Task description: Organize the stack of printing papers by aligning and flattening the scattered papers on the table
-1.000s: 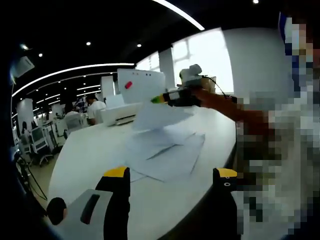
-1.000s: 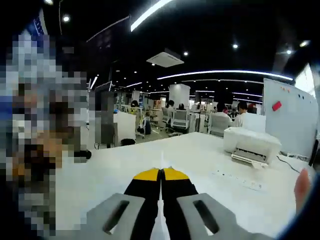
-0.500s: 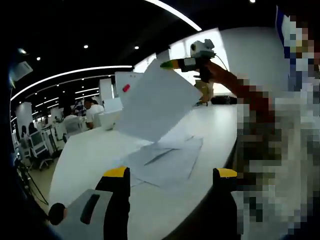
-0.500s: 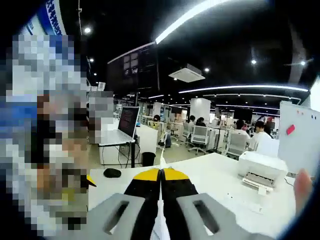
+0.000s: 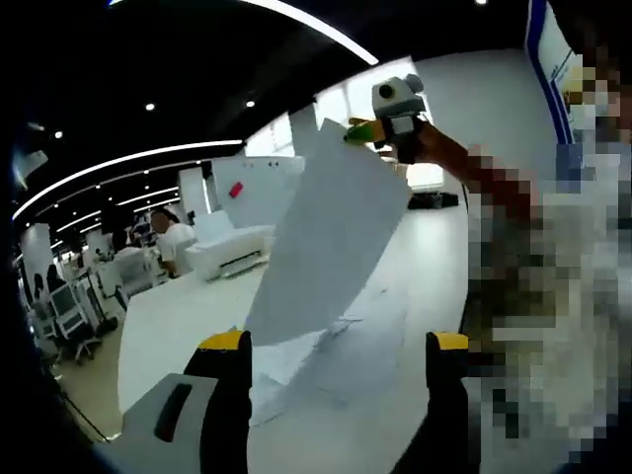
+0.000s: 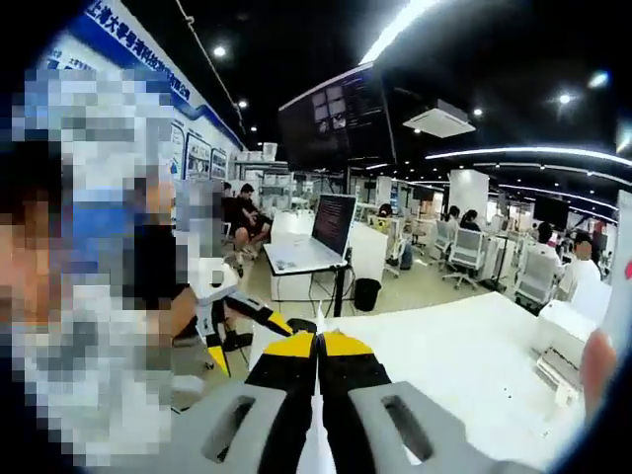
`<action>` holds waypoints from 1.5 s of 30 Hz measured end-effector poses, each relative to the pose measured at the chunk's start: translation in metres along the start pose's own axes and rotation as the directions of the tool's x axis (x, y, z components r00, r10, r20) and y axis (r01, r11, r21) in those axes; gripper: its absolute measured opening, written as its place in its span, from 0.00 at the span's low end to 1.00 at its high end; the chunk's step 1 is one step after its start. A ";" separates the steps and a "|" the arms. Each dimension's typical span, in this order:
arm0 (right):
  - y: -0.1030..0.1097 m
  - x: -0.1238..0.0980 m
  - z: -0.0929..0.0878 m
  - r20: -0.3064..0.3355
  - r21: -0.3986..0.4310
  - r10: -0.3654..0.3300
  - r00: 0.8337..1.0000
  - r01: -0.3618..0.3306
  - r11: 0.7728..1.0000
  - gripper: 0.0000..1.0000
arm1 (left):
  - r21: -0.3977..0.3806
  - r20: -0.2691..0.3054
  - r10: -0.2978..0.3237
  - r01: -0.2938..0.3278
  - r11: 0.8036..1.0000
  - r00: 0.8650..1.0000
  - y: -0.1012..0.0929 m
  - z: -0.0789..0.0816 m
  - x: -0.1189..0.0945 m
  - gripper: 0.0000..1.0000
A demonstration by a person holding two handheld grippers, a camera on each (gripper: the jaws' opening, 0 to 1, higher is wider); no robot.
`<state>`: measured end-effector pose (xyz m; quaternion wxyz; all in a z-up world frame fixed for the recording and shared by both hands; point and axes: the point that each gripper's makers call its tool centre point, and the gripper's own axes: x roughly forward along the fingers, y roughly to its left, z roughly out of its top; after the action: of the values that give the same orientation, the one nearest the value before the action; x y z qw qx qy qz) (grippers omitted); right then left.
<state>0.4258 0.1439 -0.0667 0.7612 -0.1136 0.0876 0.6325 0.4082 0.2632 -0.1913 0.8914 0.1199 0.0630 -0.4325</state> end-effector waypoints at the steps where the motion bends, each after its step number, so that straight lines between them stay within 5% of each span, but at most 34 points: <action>1: 0.000 0.001 0.004 -0.007 0.010 0.008 1.000 -0.008 1.000 0.00 | 0.005 -0.005 0.002 -0.002 1.000 1.000 0.002 0.003 0.000 0.75; 5: 0.009 0.003 0.013 -0.058 0.007 0.053 0.997 -0.053 0.999 0.00 | 0.042 0.001 -0.005 0.005 0.999 1.000 0.007 0.021 0.001 0.77; 9: 0.021 0.004 0.026 -0.026 0.009 0.125 0.992 -0.124 0.992 0.00 | -0.035 0.092 -0.092 0.095 0.995 0.992 0.006 0.049 0.013 0.79; 13: 0.023 0.012 0.026 -0.022 0.018 0.160 0.987 -0.160 0.987 0.00 | -0.032 0.099 -0.161 0.165 0.986 0.982 0.008 0.061 0.029 0.80; 20: 0.025 0.024 0.018 -0.046 0.039 0.204 0.978 -0.202 0.979 0.00 | -0.068 0.088 -0.249 0.255 0.964 0.964 -0.002 0.068 0.052 0.78; 30: 0.025 0.041 0.012 -0.073 0.057 0.235 0.969 -0.231 0.971 0.00 | -0.092 0.120 -0.379 0.390 0.916 0.918 -0.034 0.085 0.070 0.68; 39: 0.027 0.049 0.011 -0.074 0.059 0.255 0.964 -0.251 0.966 0.00 | -0.124 0.096 -0.434 0.444 0.888 0.896 -0.050 0.081 0.087 0.62; 45: 0.026 0.051 0.011 -0.069 0.068 0.261 0.963 -0.257 0.964 0.00 | -0.132 0.072 -0.466 0.472 0.872 0.882 -0.060 0.074 0.090 0.49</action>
<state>0.4093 0.2001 -0.0716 0.6708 -0.1035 0.1497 0.7189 0.4177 0.1392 -0.1491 0.7673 0.0274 0.1049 -0.6320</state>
